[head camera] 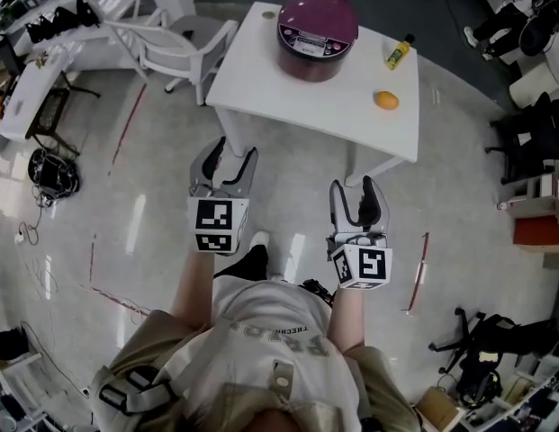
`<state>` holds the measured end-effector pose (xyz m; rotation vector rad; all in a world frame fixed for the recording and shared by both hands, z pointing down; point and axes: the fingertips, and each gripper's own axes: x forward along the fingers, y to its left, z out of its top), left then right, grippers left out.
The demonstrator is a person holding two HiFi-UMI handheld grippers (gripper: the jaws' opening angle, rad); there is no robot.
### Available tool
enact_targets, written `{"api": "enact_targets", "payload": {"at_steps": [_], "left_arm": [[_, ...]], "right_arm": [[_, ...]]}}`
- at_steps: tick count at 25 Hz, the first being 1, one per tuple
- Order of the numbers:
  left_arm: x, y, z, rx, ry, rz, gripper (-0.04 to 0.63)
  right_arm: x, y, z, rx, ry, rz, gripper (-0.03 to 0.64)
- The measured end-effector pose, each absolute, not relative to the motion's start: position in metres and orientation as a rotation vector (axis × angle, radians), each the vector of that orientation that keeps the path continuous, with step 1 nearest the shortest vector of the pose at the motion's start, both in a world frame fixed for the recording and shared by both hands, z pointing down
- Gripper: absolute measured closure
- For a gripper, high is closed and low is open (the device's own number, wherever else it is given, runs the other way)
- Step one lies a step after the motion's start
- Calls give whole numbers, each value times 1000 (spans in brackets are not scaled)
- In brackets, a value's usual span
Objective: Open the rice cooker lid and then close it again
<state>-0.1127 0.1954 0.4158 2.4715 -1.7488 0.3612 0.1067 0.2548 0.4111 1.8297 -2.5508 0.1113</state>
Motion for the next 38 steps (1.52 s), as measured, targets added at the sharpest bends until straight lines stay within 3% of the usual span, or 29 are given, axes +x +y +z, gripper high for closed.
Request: {"api": "enact_targets", "payload": {"at_steps": [12, 38], "left_arm": [[-117, 111, 397, 2606, -1657, 350, 337], [-110, 47, 452, 2554, -1571, 470, 337]], "right_arm": [[82, 181, 405, 1845, -2526, 77, 365], [90, 114, 445, 1836, -2463, 210, 359]]}}
